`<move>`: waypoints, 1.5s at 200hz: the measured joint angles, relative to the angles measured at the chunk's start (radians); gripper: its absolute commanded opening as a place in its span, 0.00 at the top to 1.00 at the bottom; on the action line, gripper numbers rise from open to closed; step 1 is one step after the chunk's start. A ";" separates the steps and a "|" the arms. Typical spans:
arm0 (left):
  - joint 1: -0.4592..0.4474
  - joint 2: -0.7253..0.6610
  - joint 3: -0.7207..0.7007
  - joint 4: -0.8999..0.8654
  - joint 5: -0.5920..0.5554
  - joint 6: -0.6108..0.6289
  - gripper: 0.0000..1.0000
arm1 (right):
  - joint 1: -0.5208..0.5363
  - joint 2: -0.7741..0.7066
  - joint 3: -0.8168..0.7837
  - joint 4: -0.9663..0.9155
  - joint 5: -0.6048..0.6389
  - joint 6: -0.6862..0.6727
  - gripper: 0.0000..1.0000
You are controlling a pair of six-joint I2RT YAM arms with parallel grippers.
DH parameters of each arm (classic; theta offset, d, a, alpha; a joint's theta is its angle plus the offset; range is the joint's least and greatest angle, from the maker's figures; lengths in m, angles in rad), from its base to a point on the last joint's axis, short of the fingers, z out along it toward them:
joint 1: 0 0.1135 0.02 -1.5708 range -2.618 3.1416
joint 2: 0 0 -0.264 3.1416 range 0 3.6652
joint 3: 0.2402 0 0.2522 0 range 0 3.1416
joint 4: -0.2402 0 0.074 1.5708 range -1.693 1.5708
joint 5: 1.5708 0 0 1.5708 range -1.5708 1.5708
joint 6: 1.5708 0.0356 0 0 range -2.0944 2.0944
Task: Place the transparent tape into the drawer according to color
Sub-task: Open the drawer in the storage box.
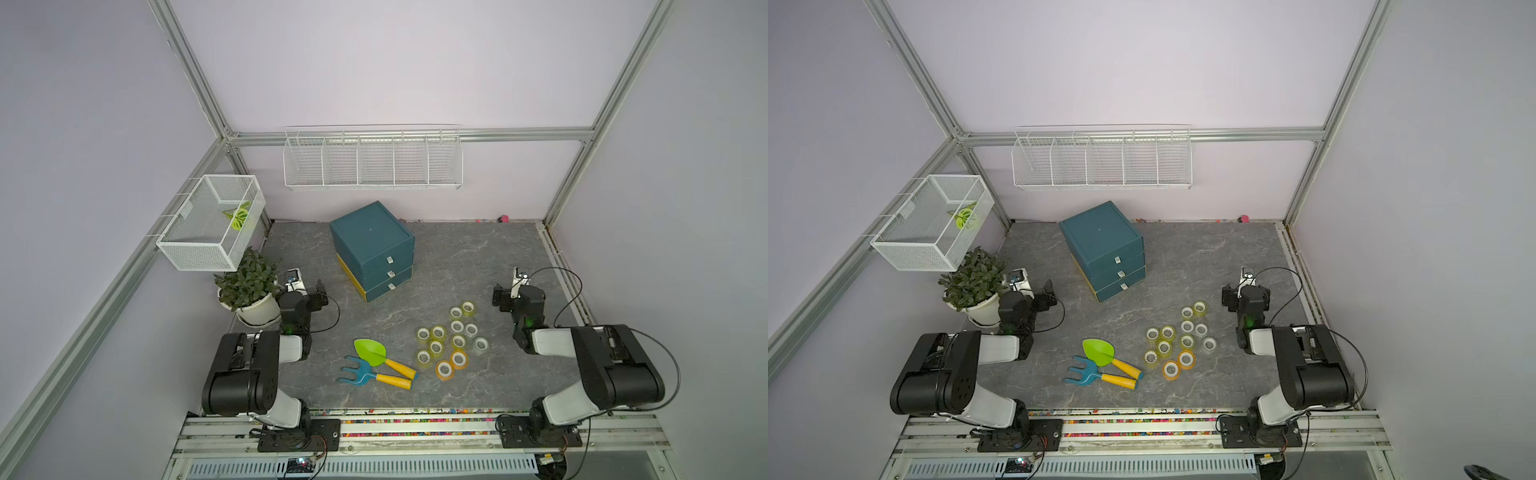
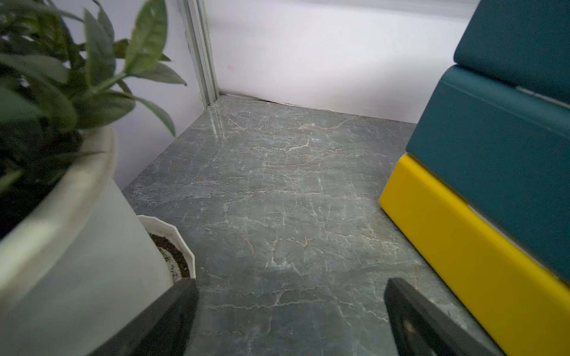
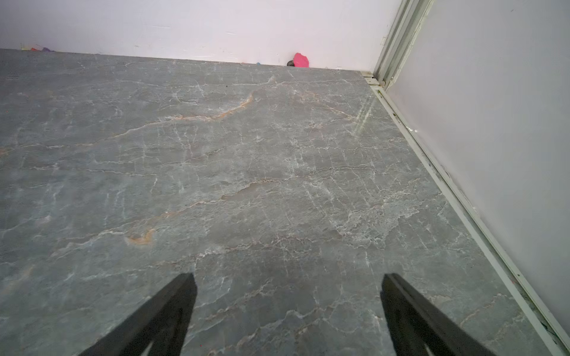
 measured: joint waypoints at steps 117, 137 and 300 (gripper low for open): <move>0.000 0.000 0.000 0.000 0.002 0.000 0.00 | 0.000 0.000 0.000 0.000 0.000 0.000 0.01; 0.000 0.000 0.000 0.000 0.002 0.000 0.00 | 0.000 0.000 0.000 0.000 0.000 0.000 0.01; 0.000 -0.228 0.237 -0.407 -0.232 -0.228 0.00 | 0.066 -0.164 0.270 -0.491 0.195 0.114 0.01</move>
